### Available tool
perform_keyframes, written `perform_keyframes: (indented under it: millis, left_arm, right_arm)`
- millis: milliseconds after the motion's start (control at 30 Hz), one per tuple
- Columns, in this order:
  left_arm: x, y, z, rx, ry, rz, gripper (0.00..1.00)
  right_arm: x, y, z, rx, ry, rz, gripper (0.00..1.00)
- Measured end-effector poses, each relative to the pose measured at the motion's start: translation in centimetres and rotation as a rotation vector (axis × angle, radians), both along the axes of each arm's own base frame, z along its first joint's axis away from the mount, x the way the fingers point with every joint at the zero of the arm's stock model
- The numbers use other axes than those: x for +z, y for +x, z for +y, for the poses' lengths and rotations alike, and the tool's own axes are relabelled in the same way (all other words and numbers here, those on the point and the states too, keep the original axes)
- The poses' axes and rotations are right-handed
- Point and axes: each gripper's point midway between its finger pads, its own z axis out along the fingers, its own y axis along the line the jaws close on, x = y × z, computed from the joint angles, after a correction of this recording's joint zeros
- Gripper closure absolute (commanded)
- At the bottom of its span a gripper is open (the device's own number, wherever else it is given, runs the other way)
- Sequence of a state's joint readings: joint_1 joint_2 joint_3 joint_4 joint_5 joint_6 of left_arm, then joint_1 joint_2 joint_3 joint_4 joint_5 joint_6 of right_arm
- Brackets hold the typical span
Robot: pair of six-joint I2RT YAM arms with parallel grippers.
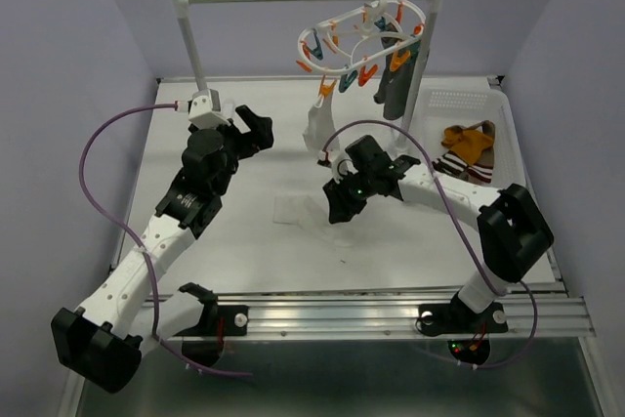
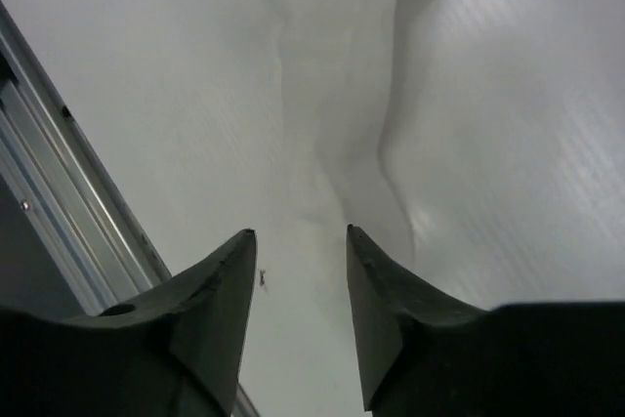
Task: Clip the socks to the hanger
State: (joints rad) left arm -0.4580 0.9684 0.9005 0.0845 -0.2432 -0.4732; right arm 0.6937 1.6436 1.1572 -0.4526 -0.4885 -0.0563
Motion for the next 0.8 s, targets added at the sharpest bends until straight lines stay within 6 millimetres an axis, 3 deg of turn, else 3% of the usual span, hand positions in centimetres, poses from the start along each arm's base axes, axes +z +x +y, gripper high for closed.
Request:
perform_keyframes:
  millis: [33, 100, 200, 300, 500, 600, 700, 800]
  left_arm:
    - [-0.2, 0.1, 0.0, 0.001, 0.003, 0.005, 0.01]
    - [-0.6, 0.3, -0.1, 0.002, 0.009, 0.017, 0.01]
    - [-1.0, 0.6, 0.0, 0.005, 0.013, 0.025, 0.01]
    - [-1.0, 0.6, -0.3, -0.017, 0.017, 0.027, 0.01]
    - [-1.0, -0.1, -2.0, -0.134, 0.048, 0.02, 0.01]
    - [-0.7, -0.6, -2.7, -0.189, 0.056, 0.007, 0.01]
    - [0.9, -1.9, -3.7, -0.277, 0.054, -0.047, 0.01]
    - [3.3, -3.8, -5.7, -0.424, 0.068, -0.137, 0.01]
  right_arm:
    - [-1.1, -0.8, -0.7, 0.0, -0.025, 0.03, 0.33]
    - [-2.7, -2.9, -2.4, -0.006, -0.072, 0.095, 0.0]
    - [-3.1, -5.3, -4.5, -0.029, -0.119, 0.144, 0.0]
    - [-1.6, -4.8, -5.1, -0.073, -0.119, 0.098, 0.0]
    - [0.8, 0.4, -6.1, -0.316, -0.102, -0.032, 0.0]
    - [1.5, 3.7, -8.8, -0.48, -0.075, -0.042, 0.0]
    - [3.2, 7.0, -12.6, -0.654, -0.054, -0.108, 0.0]
    - [4.9, 8.2, -14.2, -0.735, -0.024, -0.155, 0.0]
